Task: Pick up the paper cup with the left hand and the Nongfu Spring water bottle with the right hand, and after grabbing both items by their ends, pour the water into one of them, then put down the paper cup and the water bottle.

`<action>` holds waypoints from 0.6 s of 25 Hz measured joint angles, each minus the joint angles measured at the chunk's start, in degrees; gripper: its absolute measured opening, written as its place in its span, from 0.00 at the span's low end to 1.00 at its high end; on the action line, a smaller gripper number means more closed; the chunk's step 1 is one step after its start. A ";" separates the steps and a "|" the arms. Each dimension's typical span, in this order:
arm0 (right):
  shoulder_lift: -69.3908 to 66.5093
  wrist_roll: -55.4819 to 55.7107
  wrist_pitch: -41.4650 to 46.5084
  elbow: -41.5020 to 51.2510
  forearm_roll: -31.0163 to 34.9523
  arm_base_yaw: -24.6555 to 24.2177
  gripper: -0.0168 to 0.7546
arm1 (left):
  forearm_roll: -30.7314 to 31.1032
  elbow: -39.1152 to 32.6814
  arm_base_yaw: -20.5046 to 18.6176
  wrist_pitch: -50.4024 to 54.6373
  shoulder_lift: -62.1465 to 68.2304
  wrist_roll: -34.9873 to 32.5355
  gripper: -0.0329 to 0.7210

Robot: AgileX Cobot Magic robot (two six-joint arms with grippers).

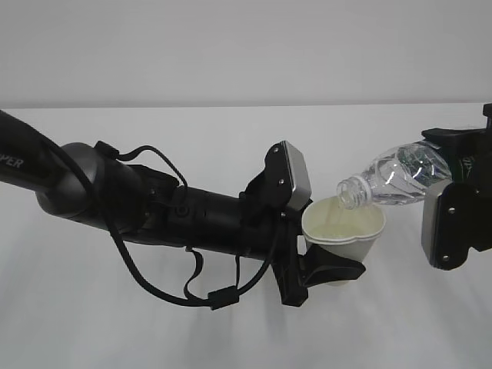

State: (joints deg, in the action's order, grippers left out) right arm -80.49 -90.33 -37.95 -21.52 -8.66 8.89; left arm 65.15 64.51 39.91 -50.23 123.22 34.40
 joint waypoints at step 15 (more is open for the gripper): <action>0.00 -0.31 0.00 0.00 0.00 0.00 0.53 | 0.00 0.00 0.00 0.00 0.00 0.00 0.61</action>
State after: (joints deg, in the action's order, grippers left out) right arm -80.49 -90.63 -37.95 -21.52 -8.66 8.89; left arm 65.15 64.51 39.91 -50.23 123.22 34.40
